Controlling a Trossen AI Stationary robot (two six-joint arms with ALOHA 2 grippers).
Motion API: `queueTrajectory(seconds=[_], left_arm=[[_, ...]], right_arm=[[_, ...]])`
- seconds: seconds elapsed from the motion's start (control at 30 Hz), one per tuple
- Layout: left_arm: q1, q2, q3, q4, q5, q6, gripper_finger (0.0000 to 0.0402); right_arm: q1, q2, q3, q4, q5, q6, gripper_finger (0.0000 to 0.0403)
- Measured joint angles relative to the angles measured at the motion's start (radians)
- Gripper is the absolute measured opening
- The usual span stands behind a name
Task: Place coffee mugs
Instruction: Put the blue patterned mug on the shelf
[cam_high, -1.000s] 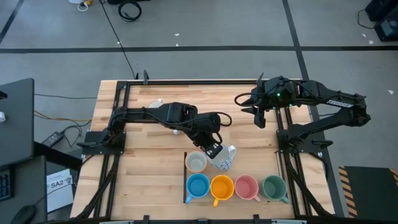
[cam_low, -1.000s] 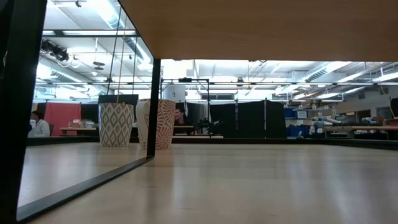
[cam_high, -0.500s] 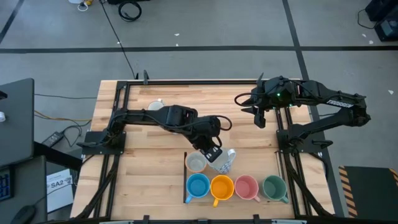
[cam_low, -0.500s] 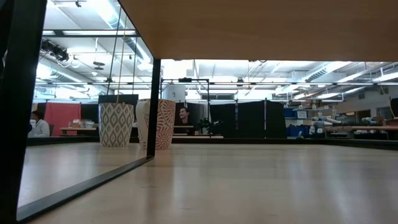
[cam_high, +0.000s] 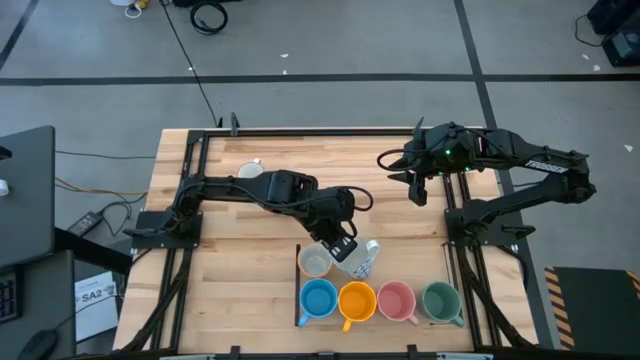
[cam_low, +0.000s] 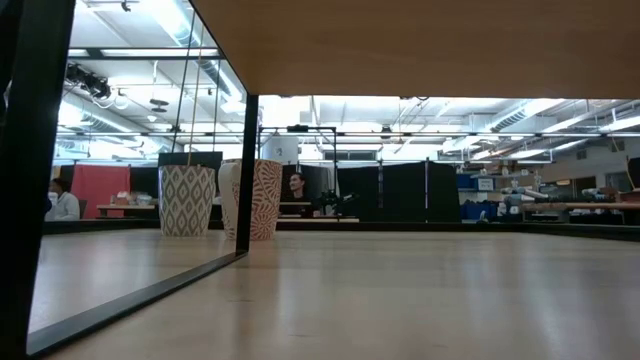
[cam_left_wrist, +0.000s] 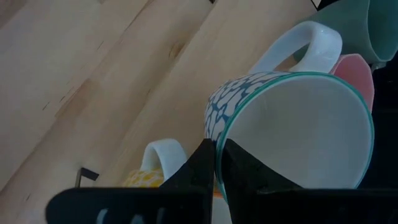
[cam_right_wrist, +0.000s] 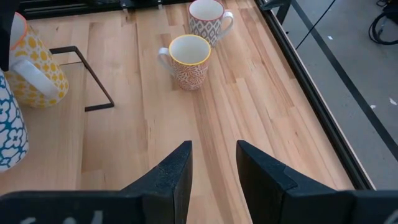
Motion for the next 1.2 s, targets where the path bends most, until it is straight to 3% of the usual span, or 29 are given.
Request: queueTrajectory(seconds=[0.83,1.2], left_arm=[[0.0,0.0,0.0,0.053,0.001,0.071,0.0045],[-0.001,0.0,0.0,0.047,-0.041,-0.022,0.0046]], right_arm=[[0.0,0.0,0.0,0.0,0.0,0.0,0.013],[0.0,0.0,0.0,0.0,-0.001,0.0,0.013]])
